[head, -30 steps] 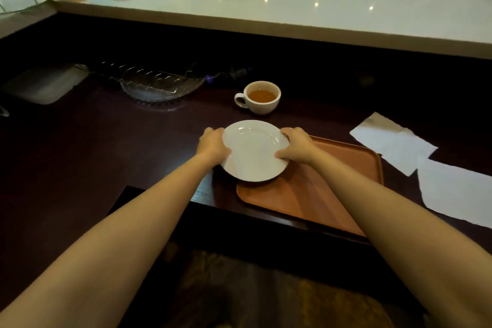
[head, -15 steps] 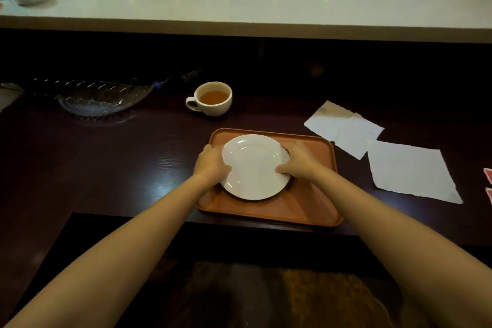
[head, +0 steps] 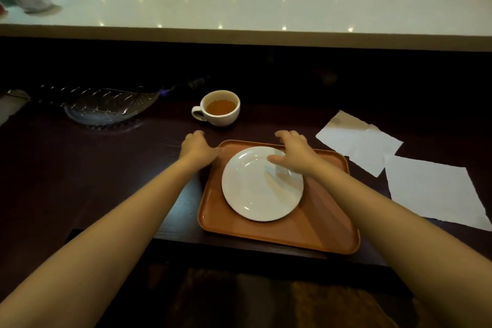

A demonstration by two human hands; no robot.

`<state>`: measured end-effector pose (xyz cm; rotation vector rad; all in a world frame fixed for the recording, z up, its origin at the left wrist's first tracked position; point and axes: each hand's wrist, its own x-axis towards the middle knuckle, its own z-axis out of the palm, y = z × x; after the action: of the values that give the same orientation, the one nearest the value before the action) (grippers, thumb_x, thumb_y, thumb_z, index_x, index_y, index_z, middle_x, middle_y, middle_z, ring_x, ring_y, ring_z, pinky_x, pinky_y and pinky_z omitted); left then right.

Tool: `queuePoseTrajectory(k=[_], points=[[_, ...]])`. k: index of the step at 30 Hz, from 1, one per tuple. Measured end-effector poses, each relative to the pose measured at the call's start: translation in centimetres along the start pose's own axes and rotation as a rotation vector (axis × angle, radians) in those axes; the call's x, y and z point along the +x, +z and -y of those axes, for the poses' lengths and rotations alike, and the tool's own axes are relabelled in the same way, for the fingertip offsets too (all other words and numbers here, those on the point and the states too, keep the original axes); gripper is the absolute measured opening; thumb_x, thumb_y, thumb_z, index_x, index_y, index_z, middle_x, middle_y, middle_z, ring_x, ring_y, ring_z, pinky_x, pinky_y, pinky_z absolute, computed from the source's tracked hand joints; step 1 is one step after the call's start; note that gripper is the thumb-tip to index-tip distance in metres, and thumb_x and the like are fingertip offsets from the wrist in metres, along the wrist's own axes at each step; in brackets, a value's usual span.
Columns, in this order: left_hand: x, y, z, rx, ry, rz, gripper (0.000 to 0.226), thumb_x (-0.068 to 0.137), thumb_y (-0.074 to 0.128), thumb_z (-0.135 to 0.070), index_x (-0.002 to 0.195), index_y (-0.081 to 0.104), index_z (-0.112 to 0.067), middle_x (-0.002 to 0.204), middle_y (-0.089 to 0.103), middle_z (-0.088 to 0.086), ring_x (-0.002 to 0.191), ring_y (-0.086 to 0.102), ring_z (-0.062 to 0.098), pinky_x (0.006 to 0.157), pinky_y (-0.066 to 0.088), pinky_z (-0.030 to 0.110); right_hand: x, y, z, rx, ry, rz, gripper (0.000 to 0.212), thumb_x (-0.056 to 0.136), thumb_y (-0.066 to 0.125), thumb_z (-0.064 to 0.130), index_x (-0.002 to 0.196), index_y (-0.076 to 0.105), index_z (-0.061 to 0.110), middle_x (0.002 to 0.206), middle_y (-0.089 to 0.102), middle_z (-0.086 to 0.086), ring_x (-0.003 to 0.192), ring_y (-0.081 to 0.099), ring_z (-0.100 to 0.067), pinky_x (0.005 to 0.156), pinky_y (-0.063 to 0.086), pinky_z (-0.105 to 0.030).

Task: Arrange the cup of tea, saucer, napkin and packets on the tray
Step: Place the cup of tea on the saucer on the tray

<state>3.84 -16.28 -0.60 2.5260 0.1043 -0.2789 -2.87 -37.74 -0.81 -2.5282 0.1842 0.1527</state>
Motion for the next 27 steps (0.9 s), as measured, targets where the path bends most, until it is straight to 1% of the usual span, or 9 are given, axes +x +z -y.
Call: queuePoseTrajectory(k=[2,5,8,11,17,19,20,24,27], points=[[1.8,-0.8,0.8,-0.042,-0.043,-0.003,0.088,0.07,0.075,-0.035,0.139,0.029,-0.007,0.143,0.035,0.018,0.129,0.038,0.034,0.106,0.037,0.045,1.5,0.1,1.3,0.067,-0.032,0.038,0.073,0.078,0.067,0.032,0.139,0.03,0.014,0.141,0.038,-0.012,0.132,0.032,-0.028,0.107,0.037,-0.045],[4.3,-1.7,1.7,-0.034,-0.016,-0.034,0.096,0.067,0.078,-0.035,0.141,0.023,-0.008,0.146,0.03,0.018,0.134,0.03,0.035,0.108,0.031,0.044,4.1,0.7,3.0,0.104,-0.045,0.061,0.077,0.077,0.07,0.031,0.14,0.028,0.015,0.143,0.036,-0.012,0.134,0.031,-0.028,0.107,0.037,-0.044],[6.9,-2.1,1.8,-0.07,0.069,-0.036,0.101,0.064,0.08,-0.032,0.143,0.019,-0.012,0.149,0.026,0.017,0.137,0.024,0.034,0.11,0.027,0.044,6.9,1.6,4.2,0.123,-0.027,0.057,0.083,0.074,0.072,0.032,0.141,0.025,0.015,0.145,0.034,-0.013,0.135,0.029,-0.029,0.107,0.036,-0.044],[9.4,-2.4,1.6,-0.128,0.188,-0.009,0.105,0.06,0.083,-0.028,0.143,0.02,-0.014,0.149,0.028,0.015,0.137,0.026,0.031,0.112,0.028,0.042,9.5,2.5,4.6,0.151,-0.038,0.007,0.088,0.072,0.074,0.034,0.141,0.024,0.014,0.144,0.034,-0.013,0.135,0.027,-0.03,0.106,0.035,-0.044],[12.6,-2.5,2.6,-0.194,0.333,0.142,0.094,0.059,0.084,-0.025,0.138,0.033,-0.02,0.14,0.045,0.006,0.122,0.043,0.013,0.091,0.033,0.016,12.7,4.9,5.0,0.317,-0.098,-0.078,0.087,0.065,0.08,0.031,0.135,0.031,0.012,0.139,0.038,-0.014,0.131,0.033,-0.03,0.104,0.035,-0.039],[13.2,-2.6,2.6,-0.221,0.374,0.175,0.091,0.06,0.084,-0.024,0.137,0.035,-0.022,0.135,0.049,0.002,0.114,0.043,0.006,0.081,0.034,0.003,13.2,5.6,5.0,0.356,-0.101,-0.116,0.088,0.064,0.08,0.03,0.134,0.031,0.01,0.138,0.036,-0.015,0.131,0.033,-0.029,0.106,0.034,-0.038],[13.3,-2.7,2.6,-0.232,0.388,0.186,0.09,0.06,0.084,-0.024,0.136,0.036,-0.021,0.134,0.049,0.001,0.113,0.044,0.005,0.079,0.034,0.002,13.4,5.8,5.0,0.371,-0.102,-0.131,0.089,0.064,0.081,0.03,0.135,0.03,0.009,0.138,0.035,-0.016,0.131,0.033,-0.028,0.107,0.034,-0.037],[13.7,-2.5,2.6,-0.281,0.396,0.218,0.09,0.059,0.084,-0.021,0.136,0.037,-0.019,0.133,0.05,0.002,0.119,0.048,0.013,0.091,0.038,0.019,13.6,6.7,5.2,0.454,-0.11,-0.173,0.089,0.063,0.082,0.024,0.134,0.03,0.01,0.137,0.033,-0.015,0.129,0.036,-0.026,0.106,0.038,-0.039],[13.2,-2.3,2.6,-0.323,0.395,0.213,0.089,0.059,0.084,-0.02,0.135,0.038,-0.019,0.13,0.052,0.002,0.118,0.049,0.014,0.093,0.039,0.023,13.4,6.8,5.0,0.509,-0.117,-0.18,0.087,0.063,0.082,0.022,0.133,0.032,0.011,0.137,0.034,-0.014,0.125,0.041,-0.024,0.103,0.042,-0.04]])
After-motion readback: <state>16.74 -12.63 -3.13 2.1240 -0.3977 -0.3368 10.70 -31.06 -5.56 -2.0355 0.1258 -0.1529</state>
